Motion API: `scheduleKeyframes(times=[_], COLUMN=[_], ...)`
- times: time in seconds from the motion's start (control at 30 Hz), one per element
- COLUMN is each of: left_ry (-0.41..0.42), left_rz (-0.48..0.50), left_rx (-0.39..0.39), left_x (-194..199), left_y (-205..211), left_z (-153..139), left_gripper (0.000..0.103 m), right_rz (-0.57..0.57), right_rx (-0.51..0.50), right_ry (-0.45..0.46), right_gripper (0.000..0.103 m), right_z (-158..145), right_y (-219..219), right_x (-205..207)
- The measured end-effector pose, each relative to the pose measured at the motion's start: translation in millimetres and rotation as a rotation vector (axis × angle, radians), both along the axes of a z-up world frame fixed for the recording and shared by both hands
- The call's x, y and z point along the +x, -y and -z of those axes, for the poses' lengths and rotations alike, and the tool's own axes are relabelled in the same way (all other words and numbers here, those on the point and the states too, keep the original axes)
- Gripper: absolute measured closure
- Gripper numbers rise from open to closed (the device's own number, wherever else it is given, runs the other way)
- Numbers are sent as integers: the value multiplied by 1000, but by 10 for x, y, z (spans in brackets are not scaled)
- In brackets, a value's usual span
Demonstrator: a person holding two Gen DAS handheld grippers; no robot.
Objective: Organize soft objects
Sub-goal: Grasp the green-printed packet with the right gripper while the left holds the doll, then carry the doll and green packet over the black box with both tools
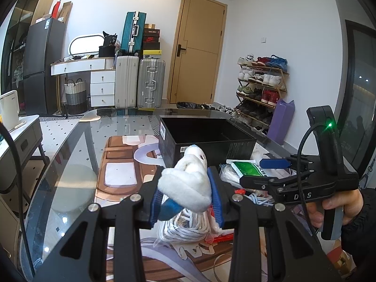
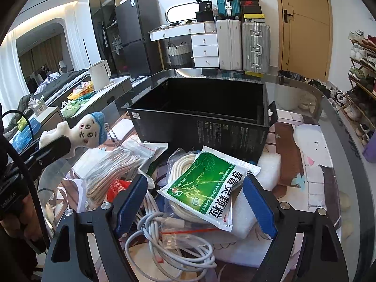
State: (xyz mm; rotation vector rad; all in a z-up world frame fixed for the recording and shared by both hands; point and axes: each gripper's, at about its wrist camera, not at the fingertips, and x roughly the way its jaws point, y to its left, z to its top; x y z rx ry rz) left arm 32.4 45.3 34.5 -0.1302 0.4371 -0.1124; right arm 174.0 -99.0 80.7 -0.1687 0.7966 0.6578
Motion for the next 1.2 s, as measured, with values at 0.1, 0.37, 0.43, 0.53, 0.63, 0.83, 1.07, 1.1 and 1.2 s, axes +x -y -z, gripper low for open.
scheduleKeyframes(times=[0.1, 0.37, 0.43, 0.53, 0.63, 0.83, 1.07, 1.1, 1.2], left_ry=[-2, -8, -10, -11, -12, -12, -2, 2, 15], left_rz=[1, 3, 3, 4, 5, 4, 0, 0, 2], left_rx=[-1, -6, -8, -7, -7, -8, -17, -18, -10], left_x=[6, 21, 27, 31, 36, 36, 76, 85, 104], left_y=[-5, 2, 1, 7, 7, 8, 34, 42, 61], left_z=[-3, 6, 15, 25, 31, 31, -1, -16, -75], left_gripper=[68, 68, 68, 68, 68, 68, 68, 68, 68], right_rz=[-13, -2, 3, 6, 12, 21, 10, 5, -9], right_rx=[-4, 42, 54, 64, 71, 88, 118, 126, 140], right_ry=[-5, -79, -87, -80, -86, -63, -21, -13, 20], right_gripper=[17, 29, 29, 29, 35, 44, 46, 46, 46], right_z=[21, 108, 115, 108, 115, 100, 18, -9, -114], right_y=[-58, -73, -59, -60, -65, -16, 100, 115, 184], right_x=[-12, 50, 65, 67, 78, 40, -73, -97, -152])
